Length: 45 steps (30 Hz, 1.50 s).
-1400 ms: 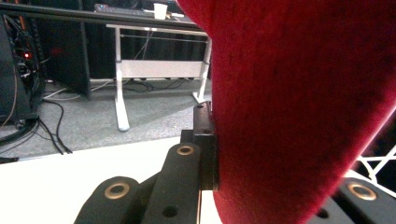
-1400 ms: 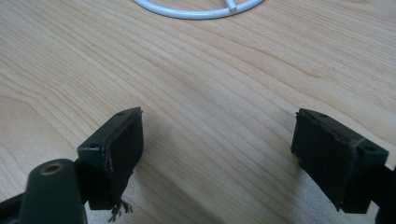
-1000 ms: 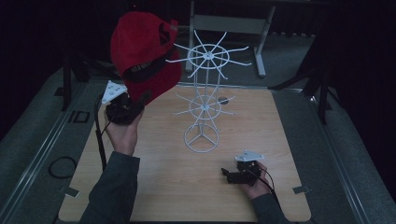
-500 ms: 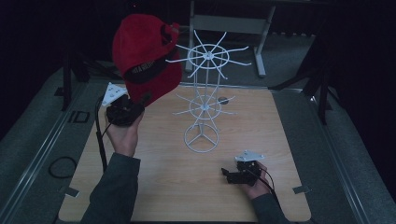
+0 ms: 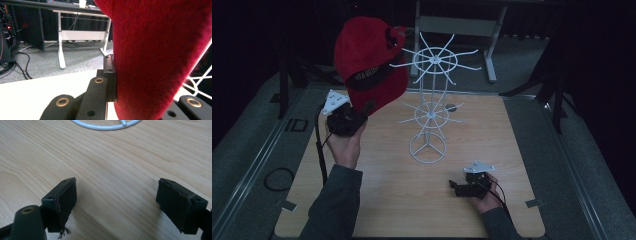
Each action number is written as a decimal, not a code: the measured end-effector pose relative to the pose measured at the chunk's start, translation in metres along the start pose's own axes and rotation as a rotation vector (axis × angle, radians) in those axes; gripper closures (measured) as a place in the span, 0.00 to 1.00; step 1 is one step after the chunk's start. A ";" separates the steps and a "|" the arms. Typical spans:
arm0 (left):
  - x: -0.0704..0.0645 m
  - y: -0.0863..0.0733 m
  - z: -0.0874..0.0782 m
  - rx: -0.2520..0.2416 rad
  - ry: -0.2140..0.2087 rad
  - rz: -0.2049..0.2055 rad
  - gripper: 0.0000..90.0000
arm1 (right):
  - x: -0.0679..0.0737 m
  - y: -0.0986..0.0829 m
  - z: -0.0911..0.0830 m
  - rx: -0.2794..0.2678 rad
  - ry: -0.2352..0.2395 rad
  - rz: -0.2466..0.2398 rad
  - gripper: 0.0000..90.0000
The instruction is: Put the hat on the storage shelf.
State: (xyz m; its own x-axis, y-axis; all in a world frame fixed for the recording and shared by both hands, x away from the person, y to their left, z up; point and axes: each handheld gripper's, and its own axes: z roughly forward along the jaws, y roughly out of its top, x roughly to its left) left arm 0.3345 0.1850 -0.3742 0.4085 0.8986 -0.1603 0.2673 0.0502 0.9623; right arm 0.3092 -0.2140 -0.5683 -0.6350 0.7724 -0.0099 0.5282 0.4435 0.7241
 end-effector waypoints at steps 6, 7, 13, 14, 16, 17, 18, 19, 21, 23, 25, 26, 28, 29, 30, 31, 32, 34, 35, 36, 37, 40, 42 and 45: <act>0.000 -0.003 0.001 0.008 0.003 0.002 0.95 | 0.000 0.000 0.000 0.001 0.000 -0.001 0.19; 0.000 -0.004 0.001 0.011 0.004 0.002 0.95 | 0.000 0.000 0.000 0.001 0.000 -0.001 0.19; -0.001 -0.010 0.003 0.021 0.002 0.006 0.95 | 0.000 0.000 0.000 0.001 0.000 -0.001 0.19; -0.001 -0.011 0.004 0.024 0.003 0.006 0.95 | 0.000 0.000 0.000 0.001 0.000 -0.001 0.19; -0.001 -0.014 0.004 0.030 0.001 0.005 0.95 | 0.000 0.000 0.000 0.001 0.000 -0.001 0.19; -0.001 -0.015 0.005 0.032 0.002 0.005 0.95 | 0.000 0.000 0.000 0.001 0.000 -0.001 0.19; 0.000 -0.017 0.005 0.035 0.003 0.003 0.95 | 0.000 0.000 0.000 0.000 0.000 -0.001 0.19; 0.000 -0.018 0.005 0.037 0.004 0.002 0.95 | 0.000 0.000 0.000 0.000 -0.001 -0.001 0.19; 0.000 -0.021 0.006 0.039 0.003 -0.001 0.95 | 0.000 0.000 0.000 0.000 0.000 -0.001 0.19; 0.000 -0.022 0.006 0.042 0.004 0.001 0.95 | 0.000 0.000 0.000 0.000 0.000 -0.001 0.19; 0.000 -0.027 0.008 0.049 0.006 -0.001 0.95 | 0.000 0.000 0.000 -0.001 0.000 -0.002 0.19; 0.000 -0.029 0.008 0.050 0.006 -0.003 0.95 | 0.000 0.000 0.000 -0.001 -0.001 -0.003 0.19; 0.000 -0.032 0.009 0.057 0.007 -0.004 0.95 | 0.000 0.000 0.000 0.000 -0.001 -0.003 0.19; 0.000 -0.034 0.010 0.057 0.008 -0.005 0.95 | 0.000 0.000 0.000 0.000 -0.001 -0.002 0.19; 0.000 -0.035 0.011 0.061 0.010 -0.005 0.95 | 0.000 0.000 0.000 0.000 -0.001 -0.002 0.19; 0.000 -0.037 0.011 0.064 0.011 -0.004 0.95 | 0.000 0.000 0.000 0.000 -0.001 -0.002 0.19; 0.000 -0.038 0.012 0.064 0.011 -0.005 0.95 | 0.000 0.000 0.000 0.000 -0.001 -0.002 0.19; 0.000 -0.041 0.012 0.070 0.012 -0.003 0.95 | 0.000 0.000 0.000 0.000 0.000 -0.001 0.19; 0.000 -0.043 0.013 0.074 0.013 0.001 0.95 | 0.000 0.000 0.000 0.000 0.000 -0.001 0.19; 0.000 -0.044 0.013 0.080 0.015 0.004 0.95 | 0.000 0.000 0.000 0.000 0.000 -0.001 0.19; -0.001 -0.046 0.014 0.082 0.013 0.006 0.95 | 0.000 0.000 0.000 0.000 0.000 -0.001 0.19; -0.001 -0.050 0.015 0.092 0.013 0.012 0.95 | 0.000 0.000 0.000 -0.001 0.000 -0.002 0.19; -0.001 -0.053 0.016 0.102 0.010 0.014 0.95 | 0.000 0.000 0.000 0.000 0.000 -0.001 0.19; -0.001 -0.057 0.018 0.115 0.007 0.015 0.95 | 0.000 0.000 0.000 0.000 -0.001 -0.002 0.19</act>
State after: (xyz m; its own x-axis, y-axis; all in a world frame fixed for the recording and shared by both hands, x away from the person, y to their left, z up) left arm 0.3343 0.1734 -0.4326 0.4068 0.9021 -0.1440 0.3595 -0.0132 0.9331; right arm 0.3092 -0.2141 -0.5684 -0.6358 0.7718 -0.0119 0.5267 0.4451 0.7242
